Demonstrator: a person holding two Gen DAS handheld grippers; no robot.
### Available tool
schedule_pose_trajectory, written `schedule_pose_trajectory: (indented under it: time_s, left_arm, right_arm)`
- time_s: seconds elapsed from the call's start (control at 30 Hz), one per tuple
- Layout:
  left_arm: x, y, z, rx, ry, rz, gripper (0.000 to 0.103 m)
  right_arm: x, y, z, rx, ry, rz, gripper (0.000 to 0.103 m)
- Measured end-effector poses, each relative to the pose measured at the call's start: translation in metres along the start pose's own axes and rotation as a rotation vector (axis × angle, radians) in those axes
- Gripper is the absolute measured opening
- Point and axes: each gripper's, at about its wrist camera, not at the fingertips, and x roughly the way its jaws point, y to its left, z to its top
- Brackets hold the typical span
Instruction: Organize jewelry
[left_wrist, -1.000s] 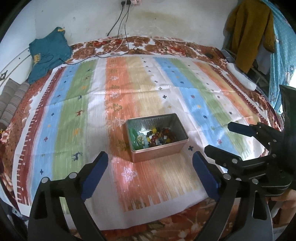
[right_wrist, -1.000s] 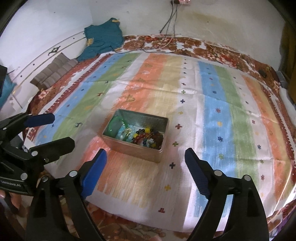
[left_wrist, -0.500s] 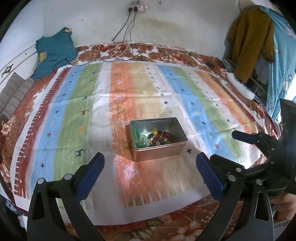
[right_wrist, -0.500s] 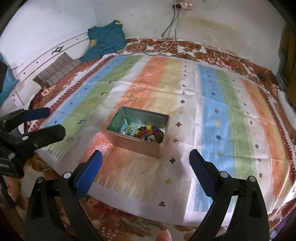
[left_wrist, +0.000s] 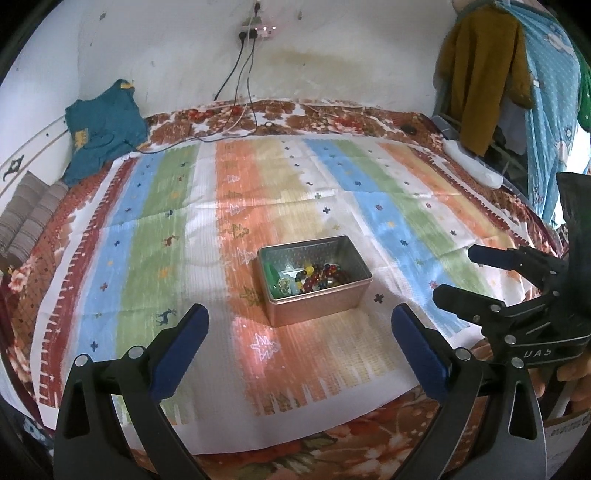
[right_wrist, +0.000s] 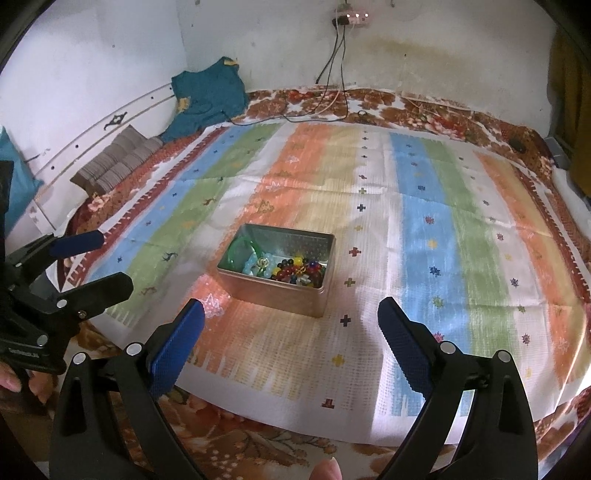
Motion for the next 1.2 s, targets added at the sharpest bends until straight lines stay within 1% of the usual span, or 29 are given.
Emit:
schedule_pose_trajectory:
  time_s: [0.17, 0.27, 0.53, 0.83, 1.1, 1.2]
  left_arm:
    - [-0.001, -0.005, -0.002, 0.035, -0.021, 0.023, 0.097]
    - [-0.003, -0.005, -0.003, 0.037, -0.031, 0.028, 0.097]
    - [-0.006, -0.005, -0.003, 0.034, -0.042, 0.023, 0.097]
    - [-0.007, -0.006, -0.003, 0.041, -0.054, 0.022, 0.097]
    - [-0.009, -0.007, -0.003, 0.044, -0.056, 0.022, 0.097]
    - [-0.011, -0.009, -0.002, 0.060, -0.067, 0.015, 0.097]
  right_arm:
    - [-0.006, -0.001, -0.002, 0.008, -0.026, 0.001, 0.096]
    - [-0.010, -0.001, -0.004, 0.007, -0.042, 0.004, 0.096]
    - [-0.017, -0.002, -0.007, 0.007, -0.071, 0.009, 0.096]
    - [-0.021, 0.000, -0.009, 0.002, -0.100, -0.007, 0.096]
    - [-0.022, -0.001, -0.009, 0.000, -0.102, -0.014, 0.096]
    - [-0.022, -0.001, -0.008, -0.002, -0.098, -0.016, 0.096]
